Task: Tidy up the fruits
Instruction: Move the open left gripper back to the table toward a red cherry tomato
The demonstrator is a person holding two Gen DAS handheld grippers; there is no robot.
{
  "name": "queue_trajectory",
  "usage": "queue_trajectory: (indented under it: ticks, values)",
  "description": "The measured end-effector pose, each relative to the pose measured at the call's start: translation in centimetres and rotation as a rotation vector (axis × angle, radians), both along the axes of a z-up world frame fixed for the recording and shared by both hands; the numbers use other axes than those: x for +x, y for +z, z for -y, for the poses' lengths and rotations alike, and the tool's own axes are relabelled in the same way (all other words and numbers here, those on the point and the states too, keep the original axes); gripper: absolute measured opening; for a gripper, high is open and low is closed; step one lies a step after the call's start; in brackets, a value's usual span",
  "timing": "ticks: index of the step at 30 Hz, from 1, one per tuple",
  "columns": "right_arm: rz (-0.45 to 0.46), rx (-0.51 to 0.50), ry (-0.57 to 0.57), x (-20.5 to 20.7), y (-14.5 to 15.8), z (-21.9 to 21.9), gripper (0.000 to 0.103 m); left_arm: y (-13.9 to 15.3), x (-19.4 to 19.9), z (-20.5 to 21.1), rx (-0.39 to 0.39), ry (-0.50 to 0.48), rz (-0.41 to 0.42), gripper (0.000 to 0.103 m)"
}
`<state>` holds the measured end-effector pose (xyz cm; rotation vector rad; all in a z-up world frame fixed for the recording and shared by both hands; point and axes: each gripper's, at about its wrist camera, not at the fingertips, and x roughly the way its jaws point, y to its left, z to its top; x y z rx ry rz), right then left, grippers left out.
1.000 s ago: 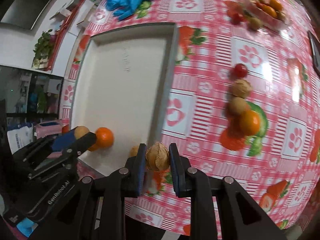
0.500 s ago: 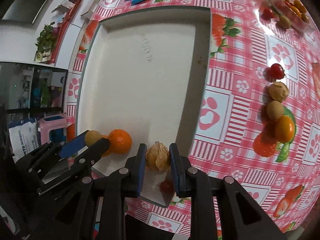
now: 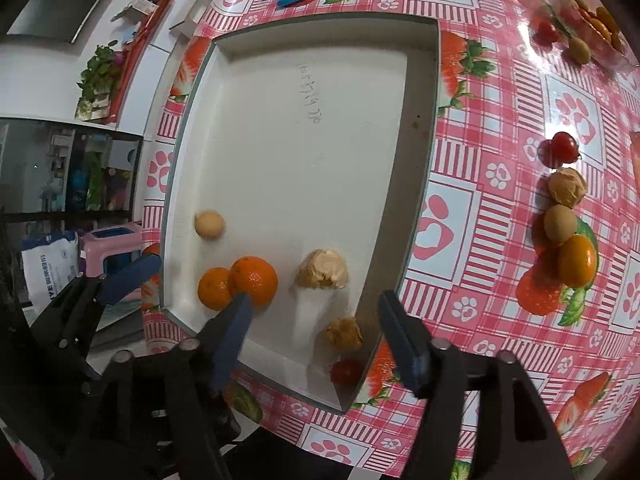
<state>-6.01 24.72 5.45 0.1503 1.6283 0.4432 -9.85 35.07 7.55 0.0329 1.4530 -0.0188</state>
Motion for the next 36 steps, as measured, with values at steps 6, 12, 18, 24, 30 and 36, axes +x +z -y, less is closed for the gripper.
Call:
queue_trajectory:
  ticks: [6, 12, 18, 24, 30, 36]
  values:
    - [0.055, -0.035, -0.019, -0.2, 0.9, 1.2, 0.088, 0.0, -0.1, 0.1, -0.012, 0.009, -0.012, 0.084]
    - [0.114, -0.089, -0.074, 0.2, 1.5, 3.8, 0.103, 0.6, -0.1, 0.9, -0.008, -0.01, -0.003, 0.084]
    - [0.078, -0.108, -0.142, 0.2, 1.3, 6.6, 0.103, 0.9, 0.0, 2.0, -0.004, -0.032, -0.003, 0.084]
    - [0.034, -0.131, -0.205, -0.5, 0.4, 9.5, 0.103, 1.3, 0.2, 3.3, -0.002, -0.067, -0.004, 0.084]
    - [0.001, -0.149, -0.301, -1.3, -0.2, 13.8, 0.103, 2.2, 1.1, 5.1, -0.014, -0.107, 0.006, 0.084]
    - [-0.032, -0.186, -0.403, -2.5, -0.9, 19.1, 0.103, 3.5, 2.8, 8.0, -0.033, -0.147, 0.023, 0.084]
